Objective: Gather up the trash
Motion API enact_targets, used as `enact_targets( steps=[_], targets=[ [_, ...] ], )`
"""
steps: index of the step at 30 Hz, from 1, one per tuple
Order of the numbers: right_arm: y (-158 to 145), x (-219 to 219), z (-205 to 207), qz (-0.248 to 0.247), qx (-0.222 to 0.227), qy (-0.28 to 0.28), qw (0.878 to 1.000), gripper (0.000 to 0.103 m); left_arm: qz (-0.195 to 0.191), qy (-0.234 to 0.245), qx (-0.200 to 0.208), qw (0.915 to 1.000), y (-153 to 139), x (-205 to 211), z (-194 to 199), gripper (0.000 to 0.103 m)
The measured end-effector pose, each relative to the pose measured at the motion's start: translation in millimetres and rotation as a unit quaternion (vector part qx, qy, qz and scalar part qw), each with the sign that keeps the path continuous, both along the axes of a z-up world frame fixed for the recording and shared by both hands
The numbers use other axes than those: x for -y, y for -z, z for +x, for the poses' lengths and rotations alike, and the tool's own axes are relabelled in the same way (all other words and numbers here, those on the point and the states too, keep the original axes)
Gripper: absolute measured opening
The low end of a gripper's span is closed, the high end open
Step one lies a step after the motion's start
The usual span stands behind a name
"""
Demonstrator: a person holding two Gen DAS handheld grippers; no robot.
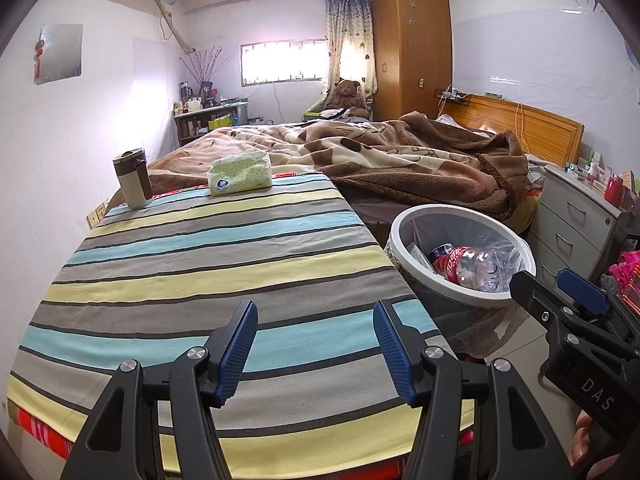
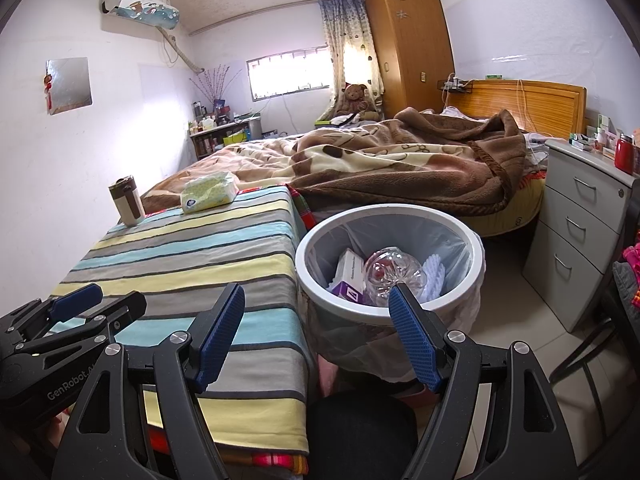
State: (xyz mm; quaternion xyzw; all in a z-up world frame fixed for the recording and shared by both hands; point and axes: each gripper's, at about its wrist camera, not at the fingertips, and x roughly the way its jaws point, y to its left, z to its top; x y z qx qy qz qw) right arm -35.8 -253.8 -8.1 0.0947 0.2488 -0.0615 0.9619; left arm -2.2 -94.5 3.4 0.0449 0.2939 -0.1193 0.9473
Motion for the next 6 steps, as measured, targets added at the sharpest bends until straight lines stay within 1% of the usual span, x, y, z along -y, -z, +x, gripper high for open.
enact_targets(
  steps=[6],
  targets=[
    [-0.1, -0.3, 0.0, 0.000, 0.000, 0.000, 1.000, 0.076, 0.001, -0.003, -0.003, 1.0000, 0.4, 1.9, -1.4, 0.060]
  ],
)
